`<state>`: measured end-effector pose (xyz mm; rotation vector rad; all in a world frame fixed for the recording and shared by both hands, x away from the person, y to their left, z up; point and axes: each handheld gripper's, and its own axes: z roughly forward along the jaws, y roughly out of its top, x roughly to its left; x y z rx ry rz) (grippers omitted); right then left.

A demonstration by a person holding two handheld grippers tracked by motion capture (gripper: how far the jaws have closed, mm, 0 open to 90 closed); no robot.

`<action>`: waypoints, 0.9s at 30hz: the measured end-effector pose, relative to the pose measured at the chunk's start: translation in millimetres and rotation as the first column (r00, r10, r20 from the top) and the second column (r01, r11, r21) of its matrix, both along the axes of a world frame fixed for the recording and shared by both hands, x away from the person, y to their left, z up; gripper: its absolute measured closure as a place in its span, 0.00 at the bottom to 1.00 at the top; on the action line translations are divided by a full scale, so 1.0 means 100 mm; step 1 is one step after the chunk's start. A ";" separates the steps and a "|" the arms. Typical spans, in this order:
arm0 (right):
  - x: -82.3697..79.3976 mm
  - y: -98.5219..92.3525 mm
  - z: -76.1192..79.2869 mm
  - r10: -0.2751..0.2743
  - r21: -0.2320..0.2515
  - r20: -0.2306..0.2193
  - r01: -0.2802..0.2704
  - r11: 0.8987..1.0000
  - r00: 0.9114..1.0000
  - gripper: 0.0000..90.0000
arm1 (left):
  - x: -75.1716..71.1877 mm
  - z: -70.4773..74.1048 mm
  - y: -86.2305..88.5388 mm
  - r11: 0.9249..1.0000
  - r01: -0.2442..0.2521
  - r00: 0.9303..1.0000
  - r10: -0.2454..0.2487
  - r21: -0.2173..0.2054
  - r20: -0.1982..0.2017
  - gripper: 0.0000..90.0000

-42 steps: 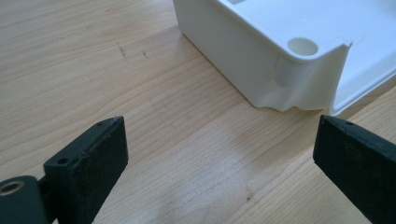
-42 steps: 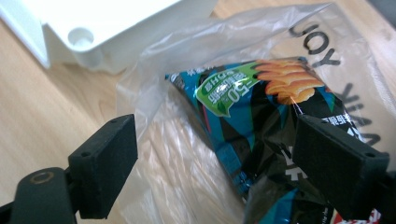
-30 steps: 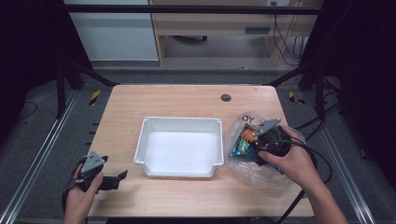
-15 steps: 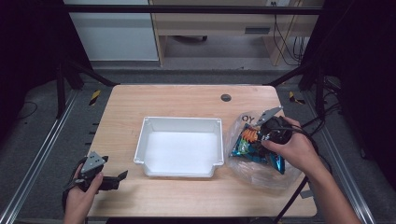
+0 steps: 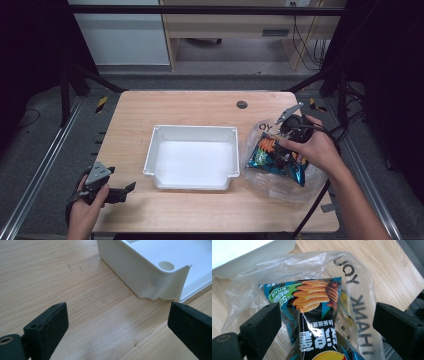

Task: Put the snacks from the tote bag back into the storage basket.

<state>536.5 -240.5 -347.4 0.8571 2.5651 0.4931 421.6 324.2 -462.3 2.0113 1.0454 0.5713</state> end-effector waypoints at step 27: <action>0.19 -0.07 -0.80 0.007 -0.061 -0.205 -0.020 0.998 0.979 0.15 | 0.00 -0.01 -0.05 1.000 0.012 1.000 -0.012 0.027 0.001 0.03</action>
